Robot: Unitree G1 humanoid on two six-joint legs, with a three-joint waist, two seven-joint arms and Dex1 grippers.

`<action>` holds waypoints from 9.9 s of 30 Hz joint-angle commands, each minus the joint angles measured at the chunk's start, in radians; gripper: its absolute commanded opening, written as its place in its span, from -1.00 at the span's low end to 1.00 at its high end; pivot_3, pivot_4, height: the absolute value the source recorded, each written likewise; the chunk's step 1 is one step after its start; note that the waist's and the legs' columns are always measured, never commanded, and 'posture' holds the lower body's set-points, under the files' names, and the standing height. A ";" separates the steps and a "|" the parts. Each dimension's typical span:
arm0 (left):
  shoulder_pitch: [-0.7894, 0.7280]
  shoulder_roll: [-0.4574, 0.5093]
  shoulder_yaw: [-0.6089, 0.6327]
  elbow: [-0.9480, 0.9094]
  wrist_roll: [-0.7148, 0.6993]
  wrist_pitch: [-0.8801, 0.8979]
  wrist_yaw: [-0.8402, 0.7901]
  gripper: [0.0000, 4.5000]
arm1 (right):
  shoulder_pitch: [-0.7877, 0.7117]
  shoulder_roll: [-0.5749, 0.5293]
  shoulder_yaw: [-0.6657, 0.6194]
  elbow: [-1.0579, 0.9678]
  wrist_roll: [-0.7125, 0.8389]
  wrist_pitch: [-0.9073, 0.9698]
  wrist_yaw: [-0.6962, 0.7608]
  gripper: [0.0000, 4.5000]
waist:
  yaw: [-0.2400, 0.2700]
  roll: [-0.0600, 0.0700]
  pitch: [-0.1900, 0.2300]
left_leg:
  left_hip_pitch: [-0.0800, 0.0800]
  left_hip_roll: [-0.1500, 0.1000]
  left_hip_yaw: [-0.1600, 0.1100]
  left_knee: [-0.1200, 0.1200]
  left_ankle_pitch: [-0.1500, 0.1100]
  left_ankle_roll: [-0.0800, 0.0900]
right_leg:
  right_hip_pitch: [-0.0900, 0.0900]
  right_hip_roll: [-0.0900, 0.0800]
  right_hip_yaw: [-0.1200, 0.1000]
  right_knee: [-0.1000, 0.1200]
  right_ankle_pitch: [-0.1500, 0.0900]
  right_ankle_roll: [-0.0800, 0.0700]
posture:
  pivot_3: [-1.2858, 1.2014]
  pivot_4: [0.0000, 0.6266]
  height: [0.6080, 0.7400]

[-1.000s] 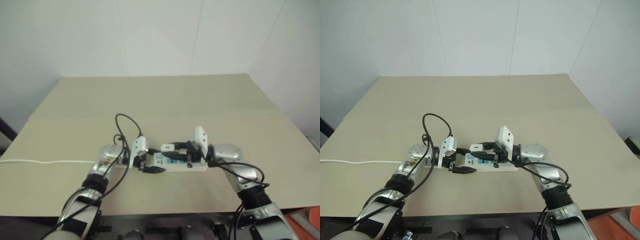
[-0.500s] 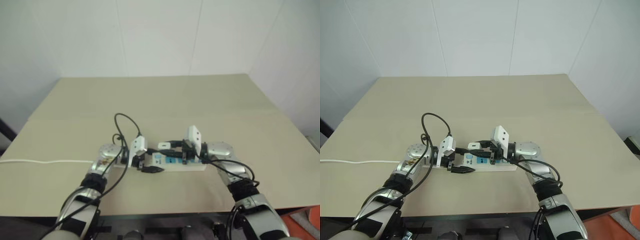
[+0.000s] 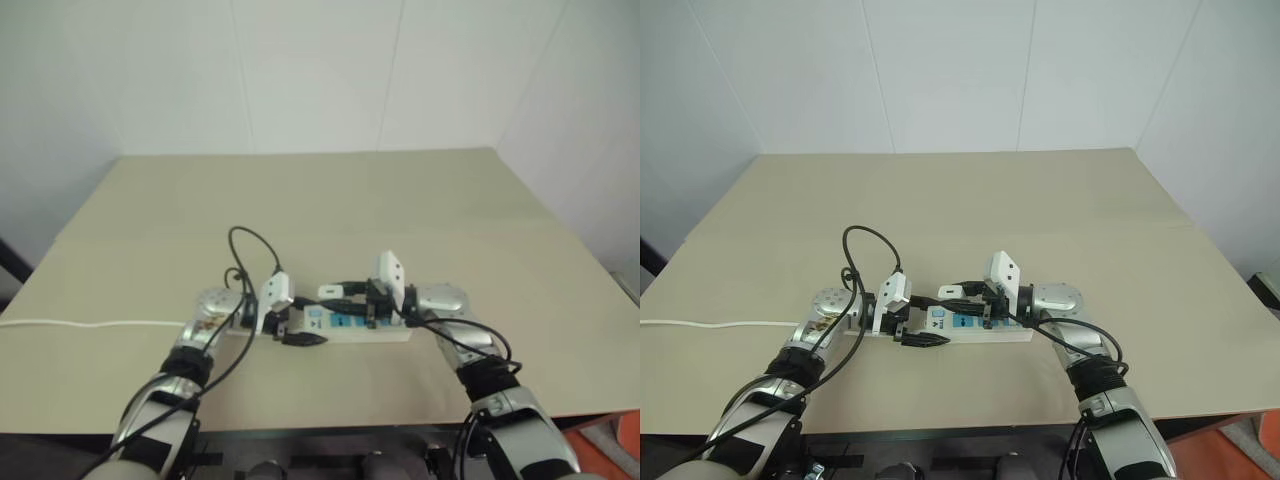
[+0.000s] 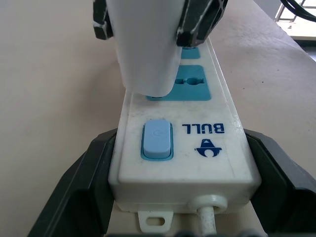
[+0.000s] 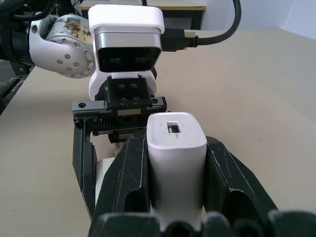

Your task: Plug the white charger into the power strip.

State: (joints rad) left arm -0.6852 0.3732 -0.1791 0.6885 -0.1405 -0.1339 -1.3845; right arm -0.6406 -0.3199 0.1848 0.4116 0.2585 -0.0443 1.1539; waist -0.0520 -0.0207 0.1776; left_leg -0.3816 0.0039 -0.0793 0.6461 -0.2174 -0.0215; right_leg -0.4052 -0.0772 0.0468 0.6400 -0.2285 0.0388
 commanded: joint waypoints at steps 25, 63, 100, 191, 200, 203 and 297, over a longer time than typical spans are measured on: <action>0.032 0.037 -0.007 -0.048 0.005 -0.007 -0.015 0.46 | -0.010 0.028 -0.022 0.138 -0.059 -0.087 -0.076 -0.49 | -0.019 -0.001 -0.001 | 0.004 0.001 0.000 0.000 0.000 0.000 | 0.002 0.001 0.001 0.001 -0.003 0.005 | 0.03 -0.52 1.00; -0.016 0.040 0.048 0.191 -0.033 -0.305 -0.100 0.46 | 0.104 0.000 -0.019 0.032 0.000 0.000 -0.022 -0.49 | -0.012 -0.001 -0.001 | 0.005 0.001 0.000 -0.002 0.000 0.000 | 0.002 0.001 0.001 0.002 -0.005 0.005 | 0.03 -0.52 1.00; 0.043 0.032 0.046 0.077 -0.051 -0.214 -0.065 0.46 | 0.027 0.028 0.058 0.211 -0.064 -0.116 0.062 -0.49 | -0.017 -0.001 -0.001 | 0.012 0.005 0.000 -0.003 0.000 0.000 | 0.007 0.006 0.001 0.002 -0.006 0.004 | 0.03 -0.52 1.00; 0.081 0.087 0.058 -0.006 -0.077 -0.178 -0.048 0.46 | -0.042 0.071 0.187 0.430 -0.156 -0.074 0.103 -0.49 | -0.023 -0.005 -0.017 | 0.028 0.016 0.000 -0.019 0.000 0.000 | 0.017 0.017 0.002 -0.008 -0.007 -0.003 | 0.03 -0.52 1.00; 0.123 0.100 0.067 -0.063 -0.084 -0.158 -0.038 0.46 | -0.008 0.038 0.132 0.504 -0.143 -0.061 0.090 -0.49 | -0.023 -0.004 -0.017 | 0.029 0.022 0.001 -0.020 -0.001 0.000 | 0.017 0.022 0.001 -0.007 -0.008 -0.005 | 0.03 -0.52 1.00; 0.132 0.108 0.070 -0.077 -0.086 -0.150 -0.036 0.46 | 0.021 0.018 0.113 0.510 -0.132 -0.049 0.085 -0.49 | -0.021 -0.004 -0.017 | 0.029 0.022 0.001 -0.020 -0.001 0.000 | 0.017 0.022 0.001 -0.008 -0.008 -0.005 | 0.03 -0.52 1.00; 0.341 0.462 0.314 -0.600 -0.334 0.316 -0.035 0.99 | 0.294 -0.525 -0.332 -0.358 0.176 0.248 0.173 1.00 | 0.008 0.001 0.013 | -0.008 0.030 0.001 -0.018 -0.003 -0.002 | -0.018 0.030 0.001 -0.008 -0.008 -0.014 | 0.03 -0.52 1.00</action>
State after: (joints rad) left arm -0.3539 0.8166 0.0931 0.1377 -0.4417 0.1597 -1.4337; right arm -0.3546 -0.8238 -0.0974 0.0994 0.4055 0.1922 1.3270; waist -0.0443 -0.0198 0.1903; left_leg -0.3897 0.0338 -0.0781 0.6287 -0.2202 -0.0235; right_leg -0.4236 -0.0472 0.0480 0.6319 -0.2366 0.0247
